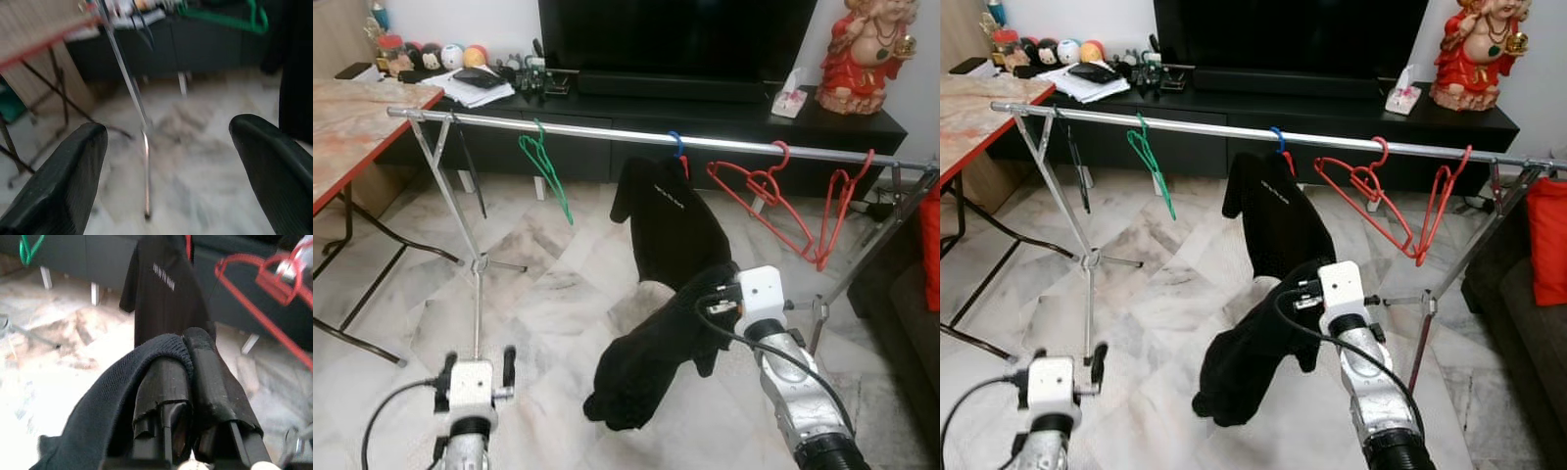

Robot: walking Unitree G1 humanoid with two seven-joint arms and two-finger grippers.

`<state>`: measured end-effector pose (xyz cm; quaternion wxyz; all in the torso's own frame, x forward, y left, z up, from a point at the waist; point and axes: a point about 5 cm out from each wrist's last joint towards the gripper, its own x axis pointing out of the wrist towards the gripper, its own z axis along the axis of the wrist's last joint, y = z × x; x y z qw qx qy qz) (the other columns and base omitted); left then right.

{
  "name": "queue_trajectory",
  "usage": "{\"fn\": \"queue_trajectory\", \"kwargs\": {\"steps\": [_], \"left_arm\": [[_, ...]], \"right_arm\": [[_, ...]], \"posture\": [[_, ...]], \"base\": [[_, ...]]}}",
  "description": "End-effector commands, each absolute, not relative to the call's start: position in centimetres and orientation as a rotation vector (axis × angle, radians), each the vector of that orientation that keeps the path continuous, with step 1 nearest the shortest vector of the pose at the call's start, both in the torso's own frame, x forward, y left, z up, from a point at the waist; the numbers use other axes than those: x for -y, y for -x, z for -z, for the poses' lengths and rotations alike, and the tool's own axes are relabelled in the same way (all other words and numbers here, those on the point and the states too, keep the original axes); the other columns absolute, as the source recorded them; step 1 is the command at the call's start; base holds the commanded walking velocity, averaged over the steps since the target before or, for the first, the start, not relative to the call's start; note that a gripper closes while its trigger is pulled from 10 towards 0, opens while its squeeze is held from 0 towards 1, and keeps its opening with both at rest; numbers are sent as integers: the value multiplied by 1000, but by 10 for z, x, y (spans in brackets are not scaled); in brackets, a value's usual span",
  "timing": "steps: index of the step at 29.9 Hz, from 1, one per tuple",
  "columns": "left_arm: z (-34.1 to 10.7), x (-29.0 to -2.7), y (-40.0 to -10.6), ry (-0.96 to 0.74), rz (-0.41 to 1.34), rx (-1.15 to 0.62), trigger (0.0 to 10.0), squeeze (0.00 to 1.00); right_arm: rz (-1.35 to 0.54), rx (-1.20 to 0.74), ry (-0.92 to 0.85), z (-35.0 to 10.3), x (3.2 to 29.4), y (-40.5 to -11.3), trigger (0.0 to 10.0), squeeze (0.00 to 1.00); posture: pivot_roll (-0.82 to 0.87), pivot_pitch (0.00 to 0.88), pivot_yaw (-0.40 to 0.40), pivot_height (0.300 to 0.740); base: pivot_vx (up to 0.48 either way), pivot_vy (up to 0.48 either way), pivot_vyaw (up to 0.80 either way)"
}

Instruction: Hang hanger

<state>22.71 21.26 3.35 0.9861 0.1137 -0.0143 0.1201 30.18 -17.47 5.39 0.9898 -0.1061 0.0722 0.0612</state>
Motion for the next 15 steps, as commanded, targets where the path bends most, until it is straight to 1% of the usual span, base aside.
{"fn": "queue_trajectory", "kwargs": {"steps": [1, 5, 8, 10, 15], "left_arm": [[-46, -214, -230, -244, -252, 70, 10000, 0], [-66, -212, -238, -244, -241, 132, 10000, 0], [-69, -211, -239, -252, -232, 140, 10000, 0], [-75, -210, -243, -247, -238, 151, 10000, 0], [-80, -208, -245, -239, -239, 148, 10000, 0]], "right_arm": [[-92, -168, 205, -45, 181, -297, 10000, 0], [-82, -259, 203, -25, 184, -288, 10000, 0], [-79, -272, 201, -22, 184, -287, 10000, 0], [-69, -286, 173, -20, 184, -288, 10000, 0], [-81, -270, 172, -22, 183, -291, 10000, 0]], "posture": [[-150, 0, 6, 740], [-147, 0, 9, 740], [-147, 0, 9, 740], [-150, 0, 8, 740], [-149, 0, 3, 740]], "base": [[0, 0, 0], [0, 0, 0], [0, 0, 0], [244, 0, 0], [274, 0, 0]]}}
